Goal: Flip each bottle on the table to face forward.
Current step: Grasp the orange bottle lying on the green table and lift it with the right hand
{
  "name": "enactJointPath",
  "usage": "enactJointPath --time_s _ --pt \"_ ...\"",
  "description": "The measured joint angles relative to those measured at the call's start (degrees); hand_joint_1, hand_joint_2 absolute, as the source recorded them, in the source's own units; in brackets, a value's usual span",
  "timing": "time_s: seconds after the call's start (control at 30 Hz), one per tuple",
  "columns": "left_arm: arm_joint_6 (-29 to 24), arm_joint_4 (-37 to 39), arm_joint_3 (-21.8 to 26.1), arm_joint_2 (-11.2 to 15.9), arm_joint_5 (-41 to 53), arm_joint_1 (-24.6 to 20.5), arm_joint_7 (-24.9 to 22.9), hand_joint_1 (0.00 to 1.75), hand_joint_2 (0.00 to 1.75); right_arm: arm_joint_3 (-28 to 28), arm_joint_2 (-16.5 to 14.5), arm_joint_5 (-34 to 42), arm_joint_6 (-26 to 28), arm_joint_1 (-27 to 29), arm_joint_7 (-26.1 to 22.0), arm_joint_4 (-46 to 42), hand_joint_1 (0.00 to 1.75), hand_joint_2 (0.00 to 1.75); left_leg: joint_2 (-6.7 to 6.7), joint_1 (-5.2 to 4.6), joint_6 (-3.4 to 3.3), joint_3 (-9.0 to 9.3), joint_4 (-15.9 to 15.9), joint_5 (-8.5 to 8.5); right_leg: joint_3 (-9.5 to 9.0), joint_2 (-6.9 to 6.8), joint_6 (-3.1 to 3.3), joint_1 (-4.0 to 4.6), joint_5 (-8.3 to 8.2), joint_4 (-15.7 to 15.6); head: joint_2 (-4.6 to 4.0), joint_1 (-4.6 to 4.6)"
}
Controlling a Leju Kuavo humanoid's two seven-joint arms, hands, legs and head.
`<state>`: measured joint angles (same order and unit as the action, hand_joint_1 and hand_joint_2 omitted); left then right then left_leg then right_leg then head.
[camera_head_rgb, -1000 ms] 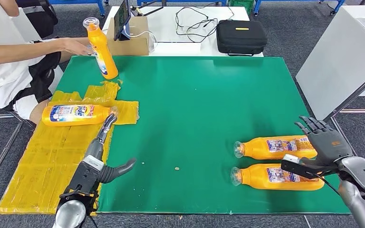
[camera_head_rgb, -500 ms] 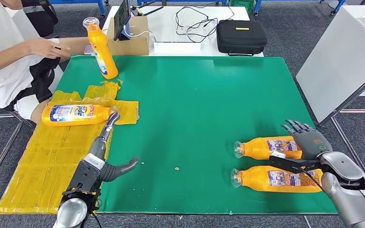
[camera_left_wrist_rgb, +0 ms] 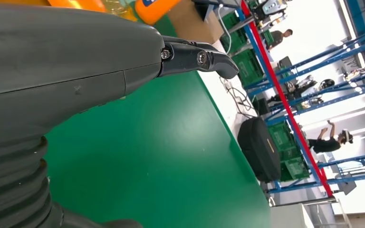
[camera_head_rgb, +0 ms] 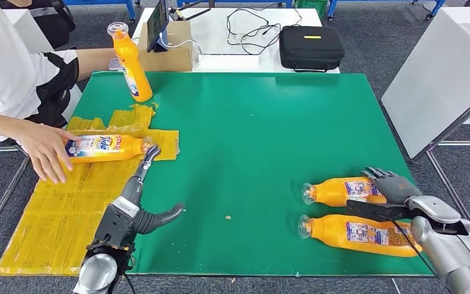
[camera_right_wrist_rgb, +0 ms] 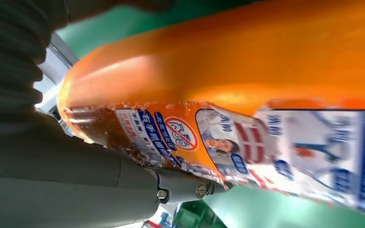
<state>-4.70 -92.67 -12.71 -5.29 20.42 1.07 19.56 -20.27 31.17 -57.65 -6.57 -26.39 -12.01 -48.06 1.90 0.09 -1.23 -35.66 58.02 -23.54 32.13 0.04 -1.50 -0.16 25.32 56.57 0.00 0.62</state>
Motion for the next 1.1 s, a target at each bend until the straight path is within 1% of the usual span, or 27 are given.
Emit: enactJointPath --time_s 0.1,0.2,0.33,0.47,0.53,0.63,0.7,0.8,0.87,0.97,1.03,1.1 --pt "-0.1 0.8 -0.1 0.0 -0.1 -0.3 0.0 0.00 1.75 -1.6 0.2 0.1 0.5 -1.8 0.1 3.0 1.75 1.75 -0.01 0.00 0.00 0.00 0.0 0.00 0.00 0.00 0.00 0.01 0.00 0.0 0.00 0.01" --pt "-0.2 1.4 -0.4 0.0 -0.2 -0.3 0.0 0.00 1.75 -3.0 0.0 0.1 2.7 -2.9 0.5 4.9 1.75 1.75 -0.01 0.01 0.00 0.00 0.0 0.00 -0.02 0.00 0.00 0.03 0.00 0.0 0.00 0.00" --pt "-0.6 1.6 -0.4 0.0 0.0 -0.1 -0.3 0.00 1.75 -3.9 -1.1 -0.7 8.1 -3.1 2.8 5.5 1.75 1.75 -0.03 0.01 0.00 0.01 0.0 0.00 -0.03 0.01 0.00 0.06 0.00 0.0 0.00 -0.01" --pt "-0.3 0.9 -0.4 0.0 1.2 0.8 -1.3 0.00 1.75 -3.4 -3.9 -3.4 14.9 -1.1 6.0 2.8 1.75 1.75 -0.04 0.02 0.01 0.01 0.0 0.01 -0.03 0.01 0.00 0.09 -0.01 0.0 0.00 -0.01" --pt "0.3 0.1 -0.4 0.0 1.8 1.5 -1.9 0.00 1.75 -2.0 -5.9 -5.2 18.2 0.9 7.4 -0.9 1.75 1.75 -0.03 0.04 0.01 0.01 0.0 0.01 -0.02 0.01 0.00 0.10 -0.01 0.0 0.00 0.01" --pt "0.8 -1.0 -0.4 0.0 2.4 2.1 -2.3 0.00 1.75 0.4 -8.8 -6.2 20.4 3.5 8.3 -6.3 1.75 1.75 0.03 0.07 0.02 -0.01 0.0 0.01 0.01 -0.03 0.00 0.11 0.00 0.0 0.00 0.01" --pt "1.3 -1.5 -0.4 0.0 2.9 2.3 -2.5 0.00 1.75 2.5 -11.2 -3.8 22.3 5.5 7.2 -10.5 1.75 1.75 0.09 0.13 0.03 -0.06 0.0 0.01 0.02 -0.07 0.01 0.14 0.02 0.0 0.00 -0.02" --pt "2.4 -2.2 -0.7 0.0 4.1 2.5 -2.9 0.00 1.75 6.8 -16.3 0.9 25.3 9.3 5.3 -19.6 1.75 1.75 0.02 0.16 0.04 -0.09 0.0 0.01 0.09 -0.04 0.02 0.16 0.02 0.0 0.00 0.00" --pt "3.0 -2.5 -1.3 0.0 4.5 2.4 -3.1 0.00 1.75 8.5 -19.7 3.2 26.4 11.4 4.4 -25.4 1.75 1.75 0.03 0.17 0.04 -0.09 0.0 0.01 0.12 -0.05 0.03 0.16 0.03 0.0 0.00 0.00" --pt "3.4 -2.7 -2.3 0.0 4.9 2.2 -3.4 0.00 1.75 9.6 -24.3 9.2 26.7 14.1 1.8 -32.5 1.75 1.75 0.06 0.19 0.05 -0.10 0.0 0.01 0.12 -0.09 0.04 0.16 0.05 0.0 0.00 -0.02" --pt "3.4 -2.8 -2.8 0.0 5.0 2.0 -3.6 0.00 1.75 9.8 -26.7 13.9 25.4 15.7 -0.1 -35.9 1.75 1.75 0.03 0.18 0.05 -0.10 0.0 0.01 0.12 -0.08 0.04 0.16 0.05 0.0 0.00 -0.02" --pt "3.4 -2.8 -2.9 0.0 4.9 1.9 -3.8 0.00 1.75 9.7 -28.7 16.6 23.8 17.3 -1.3 -38.1 1.75 1.75 0.01 0.17 0.04 -0.10 0.0 0.01 0.12 -0.08 0.04 0.15 0.05 0.0 0.00 -0.02"
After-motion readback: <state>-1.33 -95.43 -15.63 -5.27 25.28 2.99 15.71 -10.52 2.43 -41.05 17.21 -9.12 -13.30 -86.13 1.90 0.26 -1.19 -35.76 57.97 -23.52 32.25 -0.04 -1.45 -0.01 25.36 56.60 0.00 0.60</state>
